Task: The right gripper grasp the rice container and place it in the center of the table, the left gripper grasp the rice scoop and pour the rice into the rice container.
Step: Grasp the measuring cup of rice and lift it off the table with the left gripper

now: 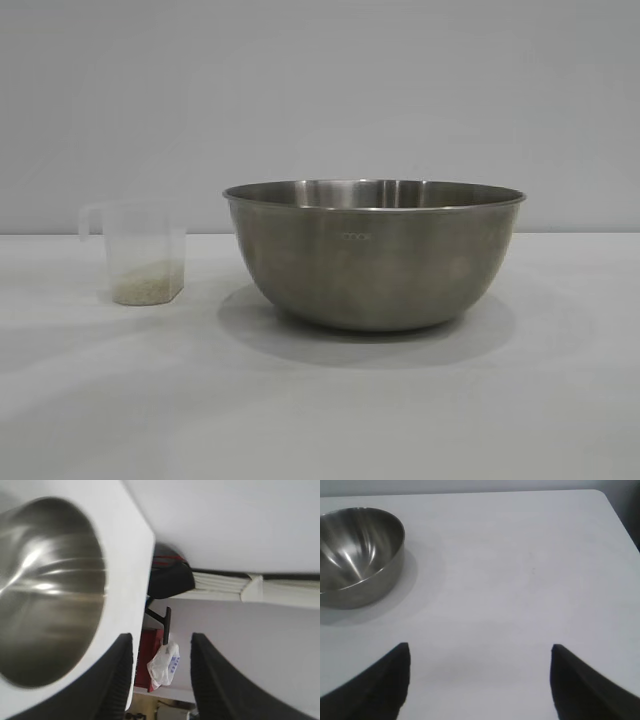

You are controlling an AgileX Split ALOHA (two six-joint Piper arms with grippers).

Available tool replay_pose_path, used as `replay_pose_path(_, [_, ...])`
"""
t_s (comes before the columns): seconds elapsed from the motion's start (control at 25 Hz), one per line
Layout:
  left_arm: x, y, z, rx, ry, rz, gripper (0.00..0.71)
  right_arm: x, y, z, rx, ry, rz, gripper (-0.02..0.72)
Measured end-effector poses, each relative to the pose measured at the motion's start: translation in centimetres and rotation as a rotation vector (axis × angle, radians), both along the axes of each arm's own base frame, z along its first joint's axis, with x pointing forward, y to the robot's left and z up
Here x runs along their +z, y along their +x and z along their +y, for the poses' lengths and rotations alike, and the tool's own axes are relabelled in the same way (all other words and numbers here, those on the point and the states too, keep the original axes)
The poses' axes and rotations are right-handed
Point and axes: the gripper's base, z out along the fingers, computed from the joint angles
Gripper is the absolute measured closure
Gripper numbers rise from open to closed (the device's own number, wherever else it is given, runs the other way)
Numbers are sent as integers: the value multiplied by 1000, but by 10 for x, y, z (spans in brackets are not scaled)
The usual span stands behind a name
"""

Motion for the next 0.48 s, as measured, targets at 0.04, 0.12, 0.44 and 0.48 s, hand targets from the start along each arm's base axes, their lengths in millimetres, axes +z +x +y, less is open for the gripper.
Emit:
replay_pose_path(0.04, [1,0,0,-24,58,-68,461,0,0,0,0,0,0,171])
replay_pose_path(0.12, [-1,-1,-1,-65,174,-192,461,0,0,0,0,0,0,171])
replay_pose_path(0.44, [-13,7,10,-68,586,-486,461,0,0,0,0,0,0,171])
replay_pose_path(0.48, [-14,9,12,-54,641,-509,461,0,0,0,0,0,0,171])
